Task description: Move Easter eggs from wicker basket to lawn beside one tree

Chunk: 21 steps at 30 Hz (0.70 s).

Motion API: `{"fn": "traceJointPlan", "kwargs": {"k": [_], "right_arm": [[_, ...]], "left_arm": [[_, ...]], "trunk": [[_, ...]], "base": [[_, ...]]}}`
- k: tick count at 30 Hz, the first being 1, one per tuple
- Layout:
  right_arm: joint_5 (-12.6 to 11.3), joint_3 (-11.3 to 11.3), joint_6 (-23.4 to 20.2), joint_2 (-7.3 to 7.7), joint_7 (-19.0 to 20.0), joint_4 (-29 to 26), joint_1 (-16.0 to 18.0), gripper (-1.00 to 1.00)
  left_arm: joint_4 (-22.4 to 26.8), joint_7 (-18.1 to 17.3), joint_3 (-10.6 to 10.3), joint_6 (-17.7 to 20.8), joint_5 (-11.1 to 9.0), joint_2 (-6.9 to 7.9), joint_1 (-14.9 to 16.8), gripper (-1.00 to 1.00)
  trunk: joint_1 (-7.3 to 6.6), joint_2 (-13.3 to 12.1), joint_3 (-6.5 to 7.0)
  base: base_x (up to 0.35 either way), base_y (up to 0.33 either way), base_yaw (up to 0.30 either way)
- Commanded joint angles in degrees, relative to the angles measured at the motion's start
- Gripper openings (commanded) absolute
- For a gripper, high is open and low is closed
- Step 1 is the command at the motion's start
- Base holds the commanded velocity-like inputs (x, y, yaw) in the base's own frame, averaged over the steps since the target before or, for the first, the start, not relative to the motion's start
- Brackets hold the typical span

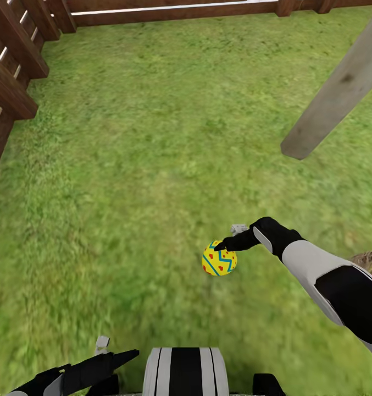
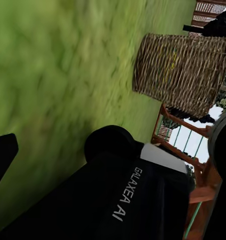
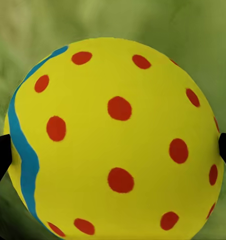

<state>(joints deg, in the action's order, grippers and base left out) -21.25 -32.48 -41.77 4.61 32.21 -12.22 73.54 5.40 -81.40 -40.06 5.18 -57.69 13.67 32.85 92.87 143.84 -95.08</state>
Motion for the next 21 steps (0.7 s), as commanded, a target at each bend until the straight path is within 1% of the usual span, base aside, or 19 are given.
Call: {"fn": "traceJointPlan", "kwargs": {"k": [1,11,17,19,21], "right_arm": [[-0.54,-0.41,-0.26,0.05,-0.03,-0.09,0.03,-1.00],[-0.54,-0.43,-0.26,0.05,0.00,-0.09,0.03,-1.00],[-0.54,-0.46,-0.30,0.04,-0.02,-0.09,0.03,-1.00],[-0.54,-0.46,-0.26,0.02,-0.02,-0.09,0.03,-1.00],[-0.54,-0.46,-0.26,-0.01,-0.04,-0.07,0.03,-1.00]], "left_arm": [[0.05,-0.16,-0.46,0.58,-0.50,0.03,0.01,1.00],[0.05,-0.16,-0.46,0.61,-0.50,0.02,0.01,1.00],[0.05,-0.30,-0.46,0.62,-0.55,0.07,0.01,1.00],[0.05,-2.11,-0.46,0.58,-0.53,0.27,-0.01,1.00],[0.05,-6.57,-0.46,0.02,-0.50,1.16,-0.34,1.00]], "trunk": [[0.01,0.03,-0.26],[0.27,0.16,-2.47],[0.27,0.16,-2.47],[0.27,0.16,-2.47],[0.27,0.16,-2.47]], "base": [[0.000,0.000,0.000],[0.000,0.000,0.000],[0.000,0.000,0.000],[0.000,0.000,0.000],[0.000,0.000,0.000]]}}
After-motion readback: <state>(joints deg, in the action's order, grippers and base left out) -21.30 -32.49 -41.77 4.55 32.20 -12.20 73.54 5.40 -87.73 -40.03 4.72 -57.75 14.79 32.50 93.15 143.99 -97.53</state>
